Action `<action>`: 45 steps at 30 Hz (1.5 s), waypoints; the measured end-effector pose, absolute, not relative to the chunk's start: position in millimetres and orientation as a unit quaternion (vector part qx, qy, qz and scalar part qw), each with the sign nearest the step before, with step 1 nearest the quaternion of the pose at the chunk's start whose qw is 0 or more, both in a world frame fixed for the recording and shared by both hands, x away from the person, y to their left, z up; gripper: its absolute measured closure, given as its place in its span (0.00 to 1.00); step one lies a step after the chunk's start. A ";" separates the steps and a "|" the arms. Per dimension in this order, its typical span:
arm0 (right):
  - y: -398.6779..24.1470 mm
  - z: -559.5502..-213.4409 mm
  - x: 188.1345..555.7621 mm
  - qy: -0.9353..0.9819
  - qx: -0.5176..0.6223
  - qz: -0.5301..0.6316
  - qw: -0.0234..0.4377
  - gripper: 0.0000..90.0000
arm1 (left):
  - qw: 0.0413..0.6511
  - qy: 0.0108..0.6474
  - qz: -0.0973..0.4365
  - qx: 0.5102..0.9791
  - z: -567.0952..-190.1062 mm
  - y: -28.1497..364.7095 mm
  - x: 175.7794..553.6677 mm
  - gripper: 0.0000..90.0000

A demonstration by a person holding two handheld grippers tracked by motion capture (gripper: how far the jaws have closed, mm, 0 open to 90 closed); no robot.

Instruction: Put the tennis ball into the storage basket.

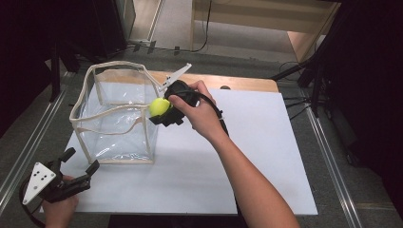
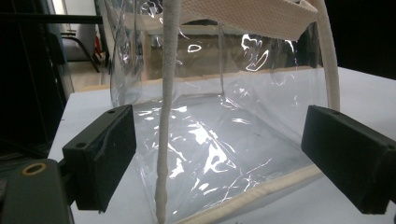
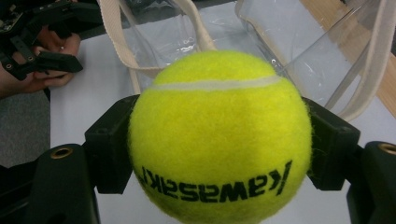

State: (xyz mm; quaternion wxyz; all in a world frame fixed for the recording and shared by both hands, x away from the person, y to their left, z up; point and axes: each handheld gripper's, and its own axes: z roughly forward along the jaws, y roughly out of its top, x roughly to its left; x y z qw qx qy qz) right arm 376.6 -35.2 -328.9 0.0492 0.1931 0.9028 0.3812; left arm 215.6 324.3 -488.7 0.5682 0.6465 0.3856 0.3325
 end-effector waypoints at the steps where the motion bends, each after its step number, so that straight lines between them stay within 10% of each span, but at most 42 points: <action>1: -35.1 -328.1 376.5 0.903 0.196 0.380 0.047 0.25 | 0.568 0.386 0.332 0.646 -488.7 324.3 215.5 0.12; 45: -9.3 -298.9 401.6 0.905 0.192 0.374 0.065 0.25 | 0.568 0.385 0.331 0.648 -488.7 325.1 215.9 0.12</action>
